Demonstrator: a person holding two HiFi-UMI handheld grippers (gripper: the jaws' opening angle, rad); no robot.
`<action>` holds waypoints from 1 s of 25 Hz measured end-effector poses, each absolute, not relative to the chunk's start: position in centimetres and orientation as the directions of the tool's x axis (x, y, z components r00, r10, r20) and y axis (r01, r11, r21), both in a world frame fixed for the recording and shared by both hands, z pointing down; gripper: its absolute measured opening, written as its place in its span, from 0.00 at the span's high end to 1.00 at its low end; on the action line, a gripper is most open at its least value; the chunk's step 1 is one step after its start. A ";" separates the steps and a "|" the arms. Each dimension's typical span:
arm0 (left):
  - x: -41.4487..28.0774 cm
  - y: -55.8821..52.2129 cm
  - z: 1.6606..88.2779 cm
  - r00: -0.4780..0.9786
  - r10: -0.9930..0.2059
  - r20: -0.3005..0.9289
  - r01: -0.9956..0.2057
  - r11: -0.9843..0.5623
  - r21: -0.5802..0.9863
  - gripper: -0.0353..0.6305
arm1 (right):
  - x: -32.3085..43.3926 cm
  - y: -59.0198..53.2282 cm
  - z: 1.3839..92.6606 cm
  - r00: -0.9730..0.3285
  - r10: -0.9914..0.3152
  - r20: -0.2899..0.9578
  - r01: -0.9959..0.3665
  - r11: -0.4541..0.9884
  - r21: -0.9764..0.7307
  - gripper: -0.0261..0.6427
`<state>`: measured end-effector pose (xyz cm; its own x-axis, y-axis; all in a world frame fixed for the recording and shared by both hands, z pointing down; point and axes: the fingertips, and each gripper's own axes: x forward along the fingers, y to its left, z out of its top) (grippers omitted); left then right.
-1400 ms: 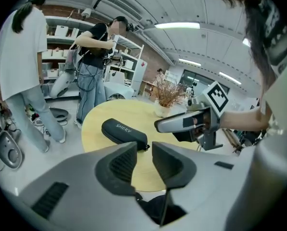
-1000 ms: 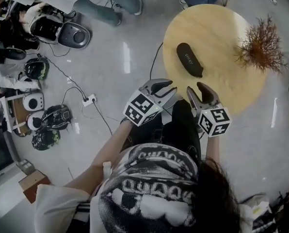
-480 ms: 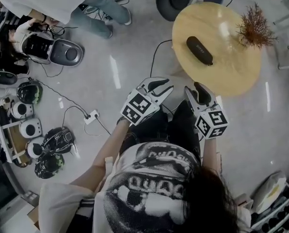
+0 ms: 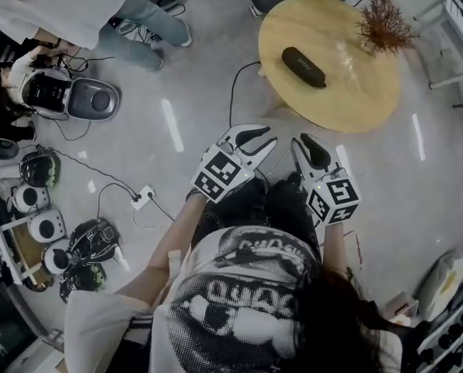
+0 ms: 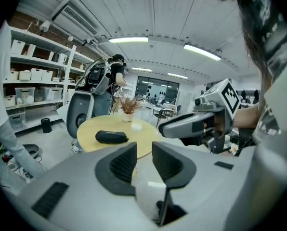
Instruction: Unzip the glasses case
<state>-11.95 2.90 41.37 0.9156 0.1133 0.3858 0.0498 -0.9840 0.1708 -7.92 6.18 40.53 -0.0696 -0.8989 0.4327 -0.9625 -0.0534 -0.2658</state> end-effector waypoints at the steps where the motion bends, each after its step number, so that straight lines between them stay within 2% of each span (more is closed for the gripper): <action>1: -11.7 3.2 41.1 0.917 0.111 0.384 0.051 -0.985 0.165 0.79 | -7.5 6.5 40.4 -0.060 -0.901 0.431 -0.962 -0.063 -0.266 0.87; 6: -10.5 5.5 40.2 0.922 0.094 0.377 0.037 -0.987 0.156 0.80 | -5.6 8.9 39.7 -0.037 -0.905 0.423 -0.960 -0.086 -0.267 0.98; 14: -8.1 11.5 39.2 0.922 0.047 0.384 -0.009 -0.990 0.142 0.91 | -2.8 15.0 39.4 -0.052 -0.906 0.420 -0.963 -0.066 -0.262 0.98; 25: -6.0 18.9 39.4 0.901 0.074 0.428 0.016 -0.990 0.138 0.93 | -1.5 19.9 40.0 -0.131 -0.900 0.415 -0.963 0.017 -0.267 0.98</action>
